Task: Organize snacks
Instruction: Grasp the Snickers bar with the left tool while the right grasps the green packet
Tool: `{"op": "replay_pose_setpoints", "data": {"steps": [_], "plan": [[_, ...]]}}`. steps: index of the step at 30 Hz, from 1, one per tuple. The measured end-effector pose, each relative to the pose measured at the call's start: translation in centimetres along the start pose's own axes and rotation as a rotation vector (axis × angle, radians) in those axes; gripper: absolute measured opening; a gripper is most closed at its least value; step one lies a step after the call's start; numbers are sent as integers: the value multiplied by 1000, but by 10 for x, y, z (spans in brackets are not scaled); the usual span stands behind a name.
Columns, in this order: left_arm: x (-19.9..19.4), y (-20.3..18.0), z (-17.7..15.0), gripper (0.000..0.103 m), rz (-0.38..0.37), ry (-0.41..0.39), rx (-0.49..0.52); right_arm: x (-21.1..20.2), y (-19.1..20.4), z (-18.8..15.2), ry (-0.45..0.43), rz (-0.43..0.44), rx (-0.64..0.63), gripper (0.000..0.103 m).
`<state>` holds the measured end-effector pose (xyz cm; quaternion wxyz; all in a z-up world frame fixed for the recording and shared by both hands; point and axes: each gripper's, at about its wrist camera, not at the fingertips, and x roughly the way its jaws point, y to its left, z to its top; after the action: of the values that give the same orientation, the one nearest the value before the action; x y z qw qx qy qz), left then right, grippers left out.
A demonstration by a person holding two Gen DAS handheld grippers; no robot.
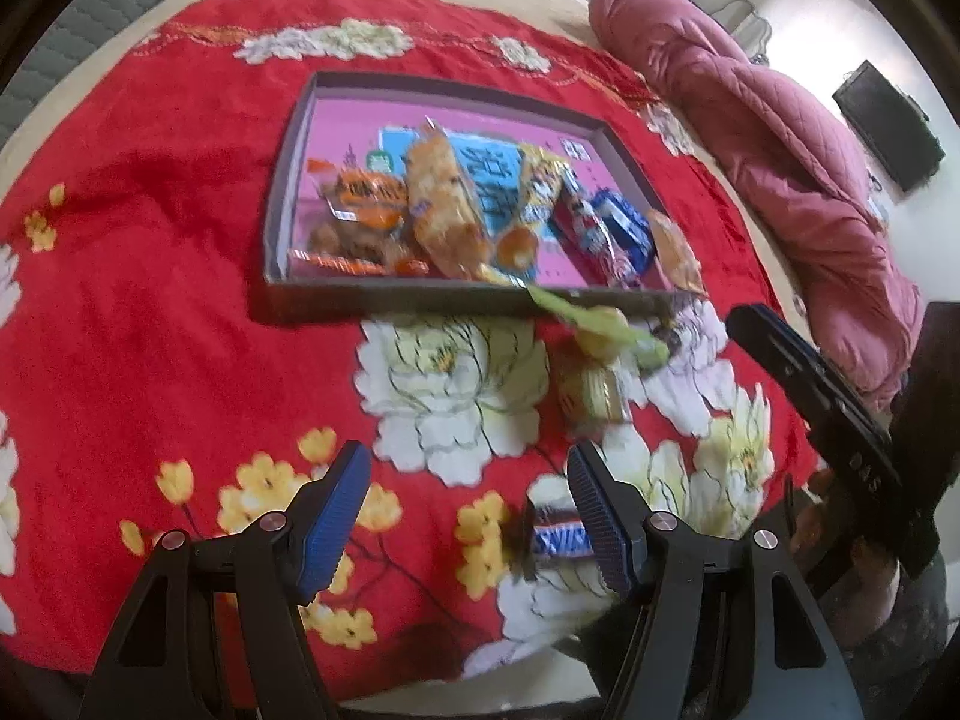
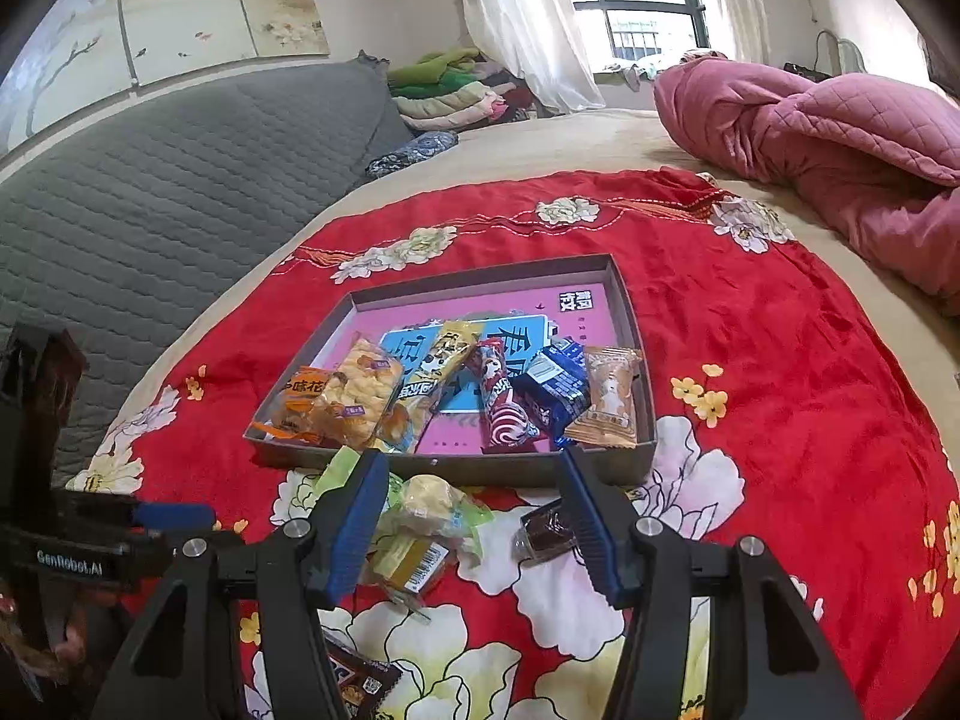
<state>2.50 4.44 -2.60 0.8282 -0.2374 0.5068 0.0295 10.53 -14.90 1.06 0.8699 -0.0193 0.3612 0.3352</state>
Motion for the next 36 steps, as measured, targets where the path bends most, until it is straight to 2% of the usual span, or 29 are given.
{"op": "replay_pose_setpoints", "data": {"steps": [3, 7, 16, 28, 36], "plan": [[-1, -2, -6, 70, -2, 15, 5, -1, -2, 0, 0, -5, 4, 58], [2, -2, -17, 70, -55, 57, -34, -1, -2, 0, 0, -8, 6, 58], [11, -13, -40, 70, -78, 130, -63, -2, -2, 0, 1, -5, -4, 58], [28, -20, -48, 70, -176, 187, -272, 2, 0, -3, 16, 10, -11, 58], [52, -18, -50, 70, -235, 221, -421, 22, 6, -13, 111, 21, -116, 58]]}}
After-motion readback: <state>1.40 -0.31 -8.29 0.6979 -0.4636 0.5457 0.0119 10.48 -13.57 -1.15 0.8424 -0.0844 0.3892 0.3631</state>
